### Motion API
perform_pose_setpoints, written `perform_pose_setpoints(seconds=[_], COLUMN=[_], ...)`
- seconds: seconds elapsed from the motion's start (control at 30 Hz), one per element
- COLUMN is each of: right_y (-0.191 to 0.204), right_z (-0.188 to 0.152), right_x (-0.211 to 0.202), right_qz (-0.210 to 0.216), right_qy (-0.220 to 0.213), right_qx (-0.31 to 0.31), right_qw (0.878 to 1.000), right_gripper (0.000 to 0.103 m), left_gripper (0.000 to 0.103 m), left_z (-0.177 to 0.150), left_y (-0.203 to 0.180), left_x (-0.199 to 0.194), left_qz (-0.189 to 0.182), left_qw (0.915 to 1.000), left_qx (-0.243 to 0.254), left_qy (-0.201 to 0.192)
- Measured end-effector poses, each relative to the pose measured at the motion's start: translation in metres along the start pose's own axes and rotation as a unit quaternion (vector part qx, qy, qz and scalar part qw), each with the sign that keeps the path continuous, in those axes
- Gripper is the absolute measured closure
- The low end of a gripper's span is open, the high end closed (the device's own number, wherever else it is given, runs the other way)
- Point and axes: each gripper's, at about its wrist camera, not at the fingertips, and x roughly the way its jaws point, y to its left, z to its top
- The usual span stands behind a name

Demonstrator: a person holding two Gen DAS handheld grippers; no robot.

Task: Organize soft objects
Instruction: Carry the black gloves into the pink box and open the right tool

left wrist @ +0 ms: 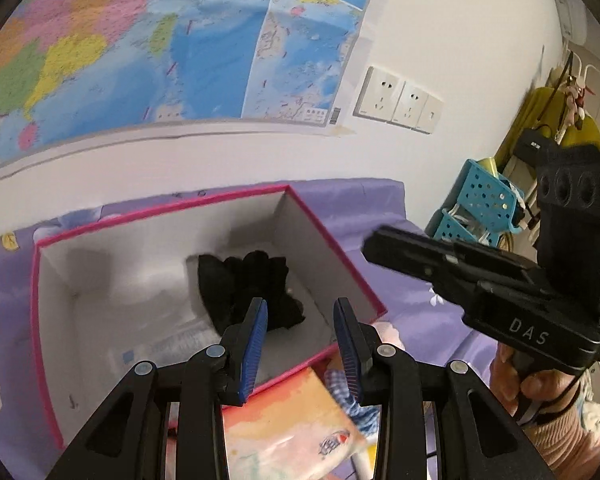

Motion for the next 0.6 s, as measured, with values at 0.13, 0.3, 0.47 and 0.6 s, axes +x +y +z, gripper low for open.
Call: perform_pose_setpoints(seconds=[0.13,0.3,0.47,0.6], right_y=[-0.011,-0.034,-0.046,-0.042], right_z=[-0.015,-0.030,-0.042,-0.050], right_x=[-0.002,0.001,0.008,0.016], right_qz=[-0.009,-0.025,-0.022,-0.005], right_qy=[0.016,0.035,0.053,0.071], right_qx=[0.009,0.043,0.068,0.070], right_qw=[1.000,0.998,0.996,0.995], right_gripper=[0.068,0.055,0.055,0.055], left_gripper=[0.059,0.054,0.054,0.054], left_z=[-0.010,-0.022,-0.042,-0.058], left_y=[0.009,0.040,0.070,0.087], left_x=[-0.020,-0.056,-0.083,-0.092], left_qz=[0.013,0.037,0.054,0.066], left_qw=[0.9998,0.9975,0.9946,0.9926], left_qx=[-0.004,-0.036,-0.063,-0.083], left_qy=[-0.018,-0.048,-0.063,-0.060])
